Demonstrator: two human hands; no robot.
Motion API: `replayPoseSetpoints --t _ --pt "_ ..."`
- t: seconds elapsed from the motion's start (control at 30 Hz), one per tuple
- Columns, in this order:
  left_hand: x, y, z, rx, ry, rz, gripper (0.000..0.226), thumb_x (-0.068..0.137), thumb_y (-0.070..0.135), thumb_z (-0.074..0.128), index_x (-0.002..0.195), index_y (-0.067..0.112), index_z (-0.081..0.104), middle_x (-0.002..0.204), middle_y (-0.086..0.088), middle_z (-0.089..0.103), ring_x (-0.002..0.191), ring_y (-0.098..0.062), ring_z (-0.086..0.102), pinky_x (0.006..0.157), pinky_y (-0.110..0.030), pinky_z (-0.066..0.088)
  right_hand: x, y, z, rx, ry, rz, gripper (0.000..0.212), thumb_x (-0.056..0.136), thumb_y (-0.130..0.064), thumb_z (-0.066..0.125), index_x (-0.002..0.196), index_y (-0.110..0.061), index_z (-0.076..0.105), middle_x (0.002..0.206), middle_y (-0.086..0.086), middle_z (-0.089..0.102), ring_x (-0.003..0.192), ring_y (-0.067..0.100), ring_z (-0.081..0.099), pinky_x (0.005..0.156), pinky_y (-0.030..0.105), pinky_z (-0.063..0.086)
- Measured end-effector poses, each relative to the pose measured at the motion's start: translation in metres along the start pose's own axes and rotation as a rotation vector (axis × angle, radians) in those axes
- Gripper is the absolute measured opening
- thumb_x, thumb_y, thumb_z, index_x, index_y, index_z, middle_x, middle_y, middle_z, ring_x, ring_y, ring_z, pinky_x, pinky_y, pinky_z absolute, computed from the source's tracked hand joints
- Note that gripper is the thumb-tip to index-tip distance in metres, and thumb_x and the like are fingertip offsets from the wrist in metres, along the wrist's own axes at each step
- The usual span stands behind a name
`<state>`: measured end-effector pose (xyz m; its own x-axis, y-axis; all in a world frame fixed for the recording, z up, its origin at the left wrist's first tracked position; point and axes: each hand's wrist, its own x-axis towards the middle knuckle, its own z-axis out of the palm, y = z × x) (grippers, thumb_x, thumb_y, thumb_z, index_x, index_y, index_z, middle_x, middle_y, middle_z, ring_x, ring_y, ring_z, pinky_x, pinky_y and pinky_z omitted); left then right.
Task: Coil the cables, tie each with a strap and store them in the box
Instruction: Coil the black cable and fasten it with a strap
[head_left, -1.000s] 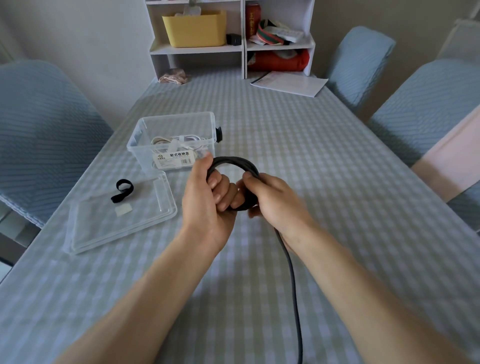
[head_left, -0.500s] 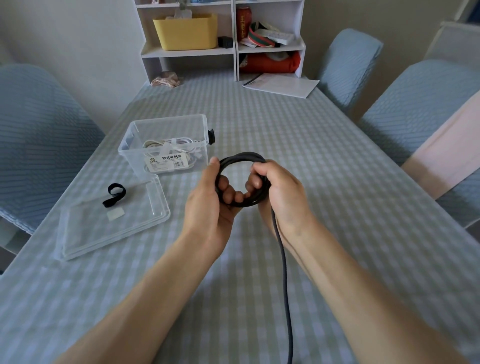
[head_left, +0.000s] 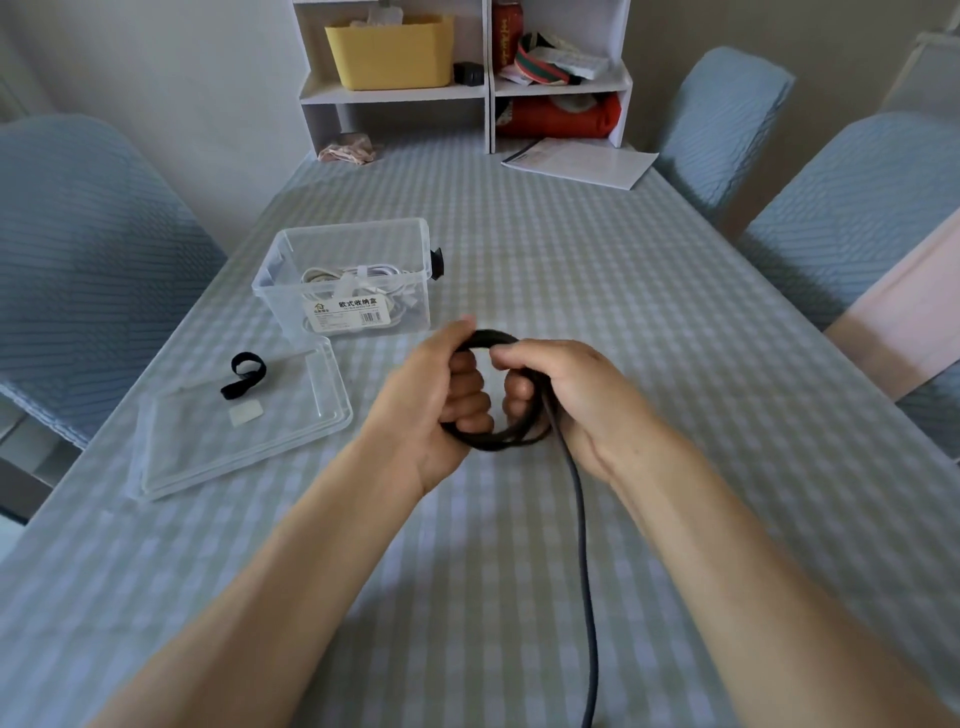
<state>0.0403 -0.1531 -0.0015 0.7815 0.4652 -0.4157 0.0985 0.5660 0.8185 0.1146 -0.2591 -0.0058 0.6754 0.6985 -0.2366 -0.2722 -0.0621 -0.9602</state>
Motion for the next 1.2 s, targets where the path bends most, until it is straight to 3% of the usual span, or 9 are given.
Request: replayPoseSetpoints --t 0.13,0.23,0.33,0.5,0.63,0.83,1.03,1.13,1.2 --pt "0.000 0.005 -0.007 -0.121 0.023 0.071 0.048 0.097 0.034 0.056 0.057 0.021 0.034 0.048 0.005 0.019 0.039 -0.010 0.017 0.039 -0.022 0.024 0.002 0.002 0.003 0.275 -0.074 0.039 0.026 0.101 -0.024 0.054 0.082 -0.007 0.061 0.053 -0.002 0.045 0.053 0.014 0.050 0.059 0.024 0.042" --pt "-0.006 0.010 -0.006 0.111 -0.088 -0.012 0.046 0.097 0.036 0.048 0.056 0.017 0.039 0.046 0.004 0.021 0.039 -0.014 0.019 0.048 -0.027 0.035 0.005 0.001 0.003 0.016 -0.013 -0.050 0.036 0.104 -0.030 0.047 0.076 -0.009 0.055 0.049 -0.006 0.031 0.046 0.012 0.032 0.051 0.024 0.030" --pt "-0.008 0.009 -0.002 0.320 -0.108 -0.049 0.045 0.096 0.042 0.054 0.061 0.015 0.043 0.046 0.005 0.021 0.039 -0.013 0.017 0.043 -0.026 0.031 0.002 -0.004 0.000 -0.311 -0.050 -0.061 0.037 0.104 -0.032 0.045 0.075 -0.011 0.053 0.050 -0.006 0.032 0.045 0.010 0.031 0.050 0.024 0.028" --pt "-0.009 0.001 -0.001 0.356 -0.034 0.012 0.052 0.097 0.045 0.057 0.057 0.014 0.047 0.047 0.004 0.023 0.038 -0.012 0.018 0.039 -0.024 0.021 0.001 -0.002 -0.007 -0.175 -0.104 -0.014 0.038 0.099 -0.025 0.037 0.079 -0.005 0.062 0.053 0.003 0.042 0.052 0.016 0.040 0.057 0.031 0.037" --pt "-0.008 0.004 -0.003 0.510 -0.016 0.022 0.066 0.088 0.068 0.051 0.053 0.013 0.046 0.046 0.004 0.023 0.039 -0.014 0.020 0.041 -0.026 0.024 -0.001 0.000 -0.010 -0.257 -0.163 -0.023 0.038 0.101 -0.017 0.040 0.084 0.002 0.067 0.054 0.006 0.050 0.055 0.019 0.048 0.064 0.034 0.041" --pt "-0.007 0.002 -0.005 0.503 0.061 0.110 0.043 0.092 0.033 0.057 0.054 0.015 0.048 0.043 0.006 0.030 0.041 -0.014 0.021 0.042 -0.026 0.025 -0.002 0.001 -0.014 -0.387 -0.217 -0.090 0.040 0.104 -0.034 0.047 0.097 -0.006 0.074 0.068 0.002 0.065 0.067 0.014 0.060 0.077 0.030 0.046" --pt "-0.003 0.003 -0.007 0.254 0.243 0.231 0.035 0.091 0.023 0.055 0.060 0.016 0.040 0.046 0.004 0.029 0.038 -0.012 0.025 0.040 -0.027 0.027 -0.006 0.002 -0.011 -0.242 -0.279 -0.086 0.046 0.084 -0.045 0.062 0.107 -0.006 0.069 0.074 -0.004 0.068 0.079 0.010 0.069 0.085 0.027 0.049" --pt "-0.002 0.002 -0.007 0.234 0.258 0.253 0.037 0.092 0.024 0.055 0.060 0.016 0.037 0.047 0.004 0.028 0.040 -0.012 0.025 0.042 -0.028 0.028 -0.005 0.003 -0.007 -0.356 -0.202 -0.162 0.024 0.096 -0.027 0.062 0.109 -0.007 0.068 0.075 -0.004 0.069 0.082 0.013 0.072 0.098 0.036 0.051" --pt "-0.002 0.002 -0.009 0.221 0.240 0.218 0.037 0.093 0.024 0.053 0.060 0.016 0.039 0.046 0.005 0.029 0.039 -0.013 0.024 0.042 -0.027 0.028 -0.002 0.005 -0.004 -0.383 -0.158 -0.196 0.020 0.102 -0.019 0.052 0.106 -0.008 0.068 0.068 -0.006 0.065 0.074 0.014 0.069 0.094 0.042 0.053"
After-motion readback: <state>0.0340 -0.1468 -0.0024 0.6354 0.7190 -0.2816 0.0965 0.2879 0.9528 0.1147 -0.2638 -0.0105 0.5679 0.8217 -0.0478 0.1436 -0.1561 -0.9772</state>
